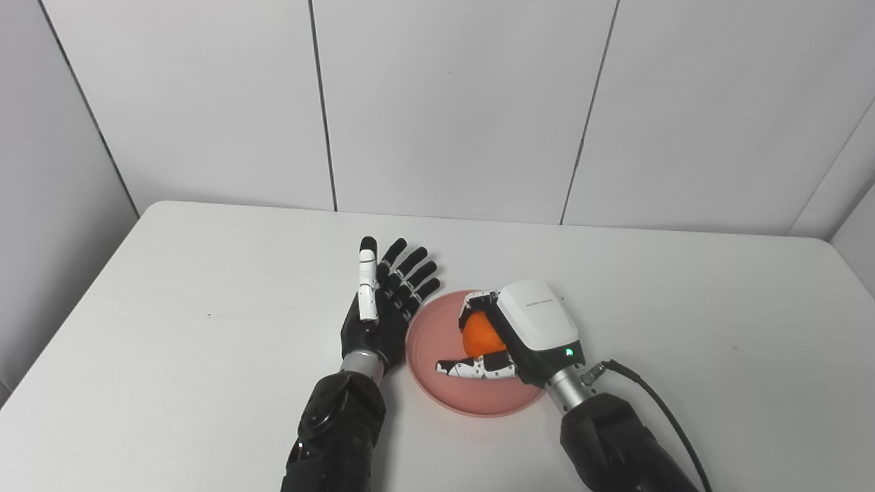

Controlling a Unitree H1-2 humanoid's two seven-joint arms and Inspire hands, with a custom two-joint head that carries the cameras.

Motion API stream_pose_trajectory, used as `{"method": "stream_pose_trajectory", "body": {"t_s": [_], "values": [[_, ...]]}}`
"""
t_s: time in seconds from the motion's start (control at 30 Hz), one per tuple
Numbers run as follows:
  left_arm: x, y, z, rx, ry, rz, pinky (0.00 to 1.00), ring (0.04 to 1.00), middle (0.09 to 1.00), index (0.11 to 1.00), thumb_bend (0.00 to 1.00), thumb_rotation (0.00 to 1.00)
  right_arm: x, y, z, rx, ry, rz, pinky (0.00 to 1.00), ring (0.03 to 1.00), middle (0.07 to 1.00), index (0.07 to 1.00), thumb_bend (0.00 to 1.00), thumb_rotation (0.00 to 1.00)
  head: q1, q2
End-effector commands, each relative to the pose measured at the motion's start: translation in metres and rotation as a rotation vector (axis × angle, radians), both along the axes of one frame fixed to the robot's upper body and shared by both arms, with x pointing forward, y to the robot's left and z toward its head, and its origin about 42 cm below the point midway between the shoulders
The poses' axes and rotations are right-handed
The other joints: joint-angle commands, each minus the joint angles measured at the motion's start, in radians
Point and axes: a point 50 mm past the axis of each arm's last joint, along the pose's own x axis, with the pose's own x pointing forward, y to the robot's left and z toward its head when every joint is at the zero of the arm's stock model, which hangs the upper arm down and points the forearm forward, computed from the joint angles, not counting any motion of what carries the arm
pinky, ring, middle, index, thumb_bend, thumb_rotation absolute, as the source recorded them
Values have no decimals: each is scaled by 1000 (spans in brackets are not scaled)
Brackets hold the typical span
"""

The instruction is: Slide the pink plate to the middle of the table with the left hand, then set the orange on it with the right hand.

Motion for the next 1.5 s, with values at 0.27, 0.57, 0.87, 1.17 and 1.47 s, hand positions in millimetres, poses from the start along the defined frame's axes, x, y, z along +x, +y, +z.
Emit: {"method": "stream_pose_trajectory", "body": {"t_s": [0.27, 0.57, 0.87, 1.17, 1.47], "values": [[-19, -11, -35, 1, 176, -22, 757, 781, 803, 843, 585, 872, 2, -1, 8, 33, -100, 40, 174, 218, 288, 302, 683, 593, 1, -1], [-19, -11, -35, -31, 172, -27, 784, 821, 818, 860, 580, 854, 3, -5, 8, -5, -125, 47, 531, 551, 596, 564, 786, 832, 1, 0], [-19, -12, -35, -23, 181, -23, 771, 804, 804, 853, 577, 856, 3, -7, 8, -11, -116, 44, 614, 627, 654, 603, 793, 842, 1, 1], [-19, -12, -36, -36, 184, -24, 778, 814, 824, 856, 576, 850, 3, -5, 13, 26, -139, 53, 596, 603, 628, 594, 777, 811, 0, 1], [-19, -11, -35, -37, 170, -17, 777, 807, 818, 849, 594, 844, -3, -3, 30, 139, -206, 85, 576, 630, 667, 624, 741, 804, 0, 2]]}}
